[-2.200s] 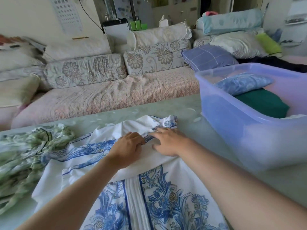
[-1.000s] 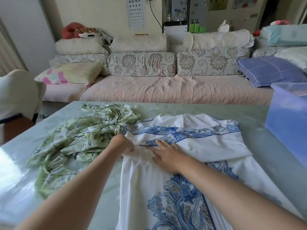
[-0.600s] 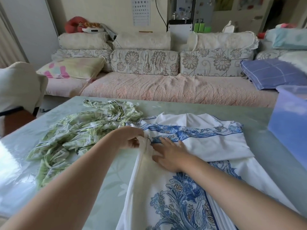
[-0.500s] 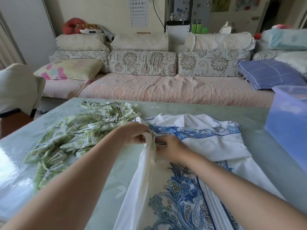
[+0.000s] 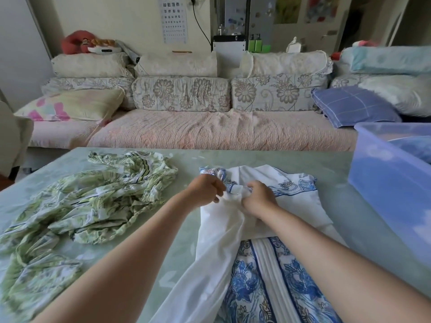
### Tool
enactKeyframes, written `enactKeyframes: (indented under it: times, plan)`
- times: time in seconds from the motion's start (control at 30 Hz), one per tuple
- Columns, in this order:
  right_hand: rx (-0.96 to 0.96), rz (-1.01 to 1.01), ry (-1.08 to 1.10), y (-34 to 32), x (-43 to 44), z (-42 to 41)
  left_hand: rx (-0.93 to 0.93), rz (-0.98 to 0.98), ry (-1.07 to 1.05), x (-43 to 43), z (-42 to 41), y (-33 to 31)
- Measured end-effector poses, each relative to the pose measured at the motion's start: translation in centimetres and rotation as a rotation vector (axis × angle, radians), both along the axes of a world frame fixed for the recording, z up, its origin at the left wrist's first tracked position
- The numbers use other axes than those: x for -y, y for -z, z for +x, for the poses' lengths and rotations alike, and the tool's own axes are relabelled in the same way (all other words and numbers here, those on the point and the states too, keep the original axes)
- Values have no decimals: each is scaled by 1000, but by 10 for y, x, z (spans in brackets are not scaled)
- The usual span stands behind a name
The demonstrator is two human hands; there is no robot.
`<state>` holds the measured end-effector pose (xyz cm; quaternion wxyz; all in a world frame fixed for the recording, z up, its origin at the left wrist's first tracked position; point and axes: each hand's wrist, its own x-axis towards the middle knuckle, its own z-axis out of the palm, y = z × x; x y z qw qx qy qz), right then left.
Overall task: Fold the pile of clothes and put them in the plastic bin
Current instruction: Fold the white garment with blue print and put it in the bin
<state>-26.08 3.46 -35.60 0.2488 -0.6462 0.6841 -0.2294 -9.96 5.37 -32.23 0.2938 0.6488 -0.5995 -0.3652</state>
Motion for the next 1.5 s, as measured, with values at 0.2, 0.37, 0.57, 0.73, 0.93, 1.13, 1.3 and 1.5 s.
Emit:
enactKeyframes:
  times: [0.2,0.37,0.57,0.73,0.93,1.13,1.3,1.5]
  plan:
    - [-325,-84,-47,0,4,-12,706,-150,266,6,13,31]
    - [-509,-296,-213,4,6,-4,766,67,342,13,6,52]
    - [-656,-263,-251,0,31,14,743,-114,227,33,11,52]
    - [-434,-228,3,-5,52,2,911,-246,90,49,12,59]
    - [-480,-35,82,3,66,-26,981,-285,56,69,-1,68]
    - [-475,-542,-384,12,75,2,774,-262,109,88,1,86]
    - [-593,3,-507,40,85,-13,747,-195,50,99,29,95]
    - [-619,58,-481,45,82,-25,776,-102,33,98,35,94]
